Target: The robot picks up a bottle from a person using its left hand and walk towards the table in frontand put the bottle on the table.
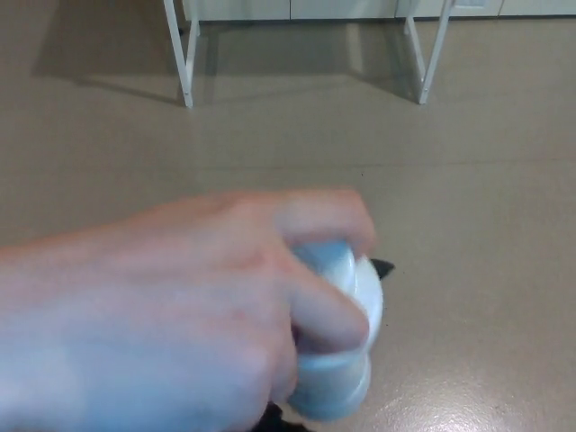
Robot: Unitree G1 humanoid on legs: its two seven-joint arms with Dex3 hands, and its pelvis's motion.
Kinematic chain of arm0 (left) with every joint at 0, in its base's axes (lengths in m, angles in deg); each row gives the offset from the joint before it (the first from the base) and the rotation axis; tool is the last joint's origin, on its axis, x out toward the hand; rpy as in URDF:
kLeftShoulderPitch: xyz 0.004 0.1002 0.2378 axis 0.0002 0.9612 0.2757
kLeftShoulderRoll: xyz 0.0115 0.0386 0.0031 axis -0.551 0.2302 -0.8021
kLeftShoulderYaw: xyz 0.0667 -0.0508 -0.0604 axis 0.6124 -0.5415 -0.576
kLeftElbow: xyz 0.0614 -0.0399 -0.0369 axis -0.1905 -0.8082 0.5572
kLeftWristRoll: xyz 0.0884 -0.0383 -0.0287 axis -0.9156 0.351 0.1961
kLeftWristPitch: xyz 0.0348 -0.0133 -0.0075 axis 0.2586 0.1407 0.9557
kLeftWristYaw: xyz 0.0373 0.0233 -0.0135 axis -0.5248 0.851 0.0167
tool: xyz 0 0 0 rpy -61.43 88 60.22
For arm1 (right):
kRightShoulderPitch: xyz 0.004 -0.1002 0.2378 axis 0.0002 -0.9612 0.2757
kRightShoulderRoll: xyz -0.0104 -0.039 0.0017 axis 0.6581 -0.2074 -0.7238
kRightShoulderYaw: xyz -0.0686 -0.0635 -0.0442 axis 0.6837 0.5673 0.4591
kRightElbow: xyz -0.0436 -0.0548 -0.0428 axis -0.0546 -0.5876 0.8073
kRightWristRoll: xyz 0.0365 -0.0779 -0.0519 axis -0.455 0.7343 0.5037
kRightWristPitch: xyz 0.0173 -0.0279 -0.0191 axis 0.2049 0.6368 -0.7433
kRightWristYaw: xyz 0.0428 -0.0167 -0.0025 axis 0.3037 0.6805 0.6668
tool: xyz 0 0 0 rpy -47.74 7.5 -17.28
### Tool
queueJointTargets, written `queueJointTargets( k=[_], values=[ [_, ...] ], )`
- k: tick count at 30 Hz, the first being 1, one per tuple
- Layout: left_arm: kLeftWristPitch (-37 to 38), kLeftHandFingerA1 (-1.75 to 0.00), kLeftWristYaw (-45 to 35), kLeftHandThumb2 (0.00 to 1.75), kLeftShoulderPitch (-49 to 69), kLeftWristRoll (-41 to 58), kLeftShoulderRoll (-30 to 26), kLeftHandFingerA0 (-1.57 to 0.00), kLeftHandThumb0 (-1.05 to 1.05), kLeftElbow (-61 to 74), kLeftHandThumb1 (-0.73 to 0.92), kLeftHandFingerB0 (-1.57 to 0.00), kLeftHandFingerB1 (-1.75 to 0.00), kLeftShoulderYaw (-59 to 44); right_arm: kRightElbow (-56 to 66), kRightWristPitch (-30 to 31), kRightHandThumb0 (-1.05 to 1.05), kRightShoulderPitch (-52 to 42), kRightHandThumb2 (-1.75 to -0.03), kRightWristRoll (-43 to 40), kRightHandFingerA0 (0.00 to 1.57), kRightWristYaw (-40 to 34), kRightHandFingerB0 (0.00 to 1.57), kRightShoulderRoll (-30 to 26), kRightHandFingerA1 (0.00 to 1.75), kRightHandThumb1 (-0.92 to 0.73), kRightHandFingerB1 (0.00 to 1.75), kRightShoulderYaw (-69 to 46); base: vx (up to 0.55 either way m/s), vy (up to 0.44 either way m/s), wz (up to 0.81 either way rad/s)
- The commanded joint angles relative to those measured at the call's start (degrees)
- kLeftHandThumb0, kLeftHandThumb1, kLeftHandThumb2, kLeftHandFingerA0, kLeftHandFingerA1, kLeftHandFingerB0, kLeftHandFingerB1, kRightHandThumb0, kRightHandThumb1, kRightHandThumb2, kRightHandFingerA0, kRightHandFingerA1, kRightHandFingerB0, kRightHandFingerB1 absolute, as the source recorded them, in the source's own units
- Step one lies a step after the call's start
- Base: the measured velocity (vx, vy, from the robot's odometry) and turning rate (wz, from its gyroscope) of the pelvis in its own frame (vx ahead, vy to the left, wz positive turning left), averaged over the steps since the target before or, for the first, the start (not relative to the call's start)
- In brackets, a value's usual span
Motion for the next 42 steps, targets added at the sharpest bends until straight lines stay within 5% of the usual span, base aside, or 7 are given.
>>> queueJointTargets(
  k=[1,3,7,21,22,25,42],
  values=[
    [-10.3,-0.62,-2.8,0.69,-0.6,0.2,-2.0,-0.27,-0.3,3.9,-0.02,-0.08,-0.54,1.6,-0.2,0.6,-0.57,0.2,-0.98,0.9,0.4,-1.3,0.3,-1.2,0.54,-0.63,0.48,0.3,0.0,0.0,0.0],
    [-11.6,-0.57,-2.9,0.55,-0.8,-0.1,-2.2,-0.37,-0.76,4.8,0.25,-0.18,-0.53,2.0,-0.4,0.8,-0.56,0.4,-0.64,1.2,0.46,-1.6,0.41,-1.1,0.38,-0.74,0.35,0.5,0.0,0.0,0.0],
    [-13.2,-0.64,-3.0,0.71,-1.0,0.3,-2.6,-0.38,-0.26,6.0,-0.01,-0.15,-0.56,2.3,-0.6,0.9,-0.58,0.6,-0.99,1.3,0.4,-1.7,0.29,-1.1,0.54,-0.64,0.48,0.7,0.0,0.0,0.0],
    [-10.5,-0.5,0.3,0.59,2.6,2.7,2.9,-1.07,-0.74,6.5,0.61,-0.37,-0.47,1.2,-0.9,1.1,-0.61,1.3,-0.99,1.3,0.39,-0.9,0.32,-1.2,0.53,-0.65,0.48,0.2,0.0,0.0,0.0],
    [-8.7,-0.65,2.8,0.59,4.5,4.2,6.1,-1.49,-0.47,6.2,0.59,-0.98,-0.48,1.0,-0.8,1.1,-0.63,1.3,-0.99,1.5,0.39,-0.7,0.33,-1.3,0.52,-0.67,0.48,0.4,0.0,0.0,0.0],
    [-6.7,-0.82,5.9,0.91,6.5,2.3,9.6,-1.56,-0.45,5.7,0.35,-1.37,-0.7,0.7,-0.5,1.0,-0.58,1.4,-1.0,1.8,0.39,-0.8,0.31,-1.4,0.54,-0.65,0.49,0.7,0.0,0.0,0.0],
    [-4.0,-0.82,7.1,0.91,8.5,1.1,11.1,-1.57,-0.46,2.9,0.37,-1.34,-0.8,0.1,0.0,1.2,-0.59,1.9,-0.62,2.0,0.55,-0.2,0.42,-1.5,0.42,-0.8,0.36,1.7,0.0,0.004,-0.01]
  ],
)
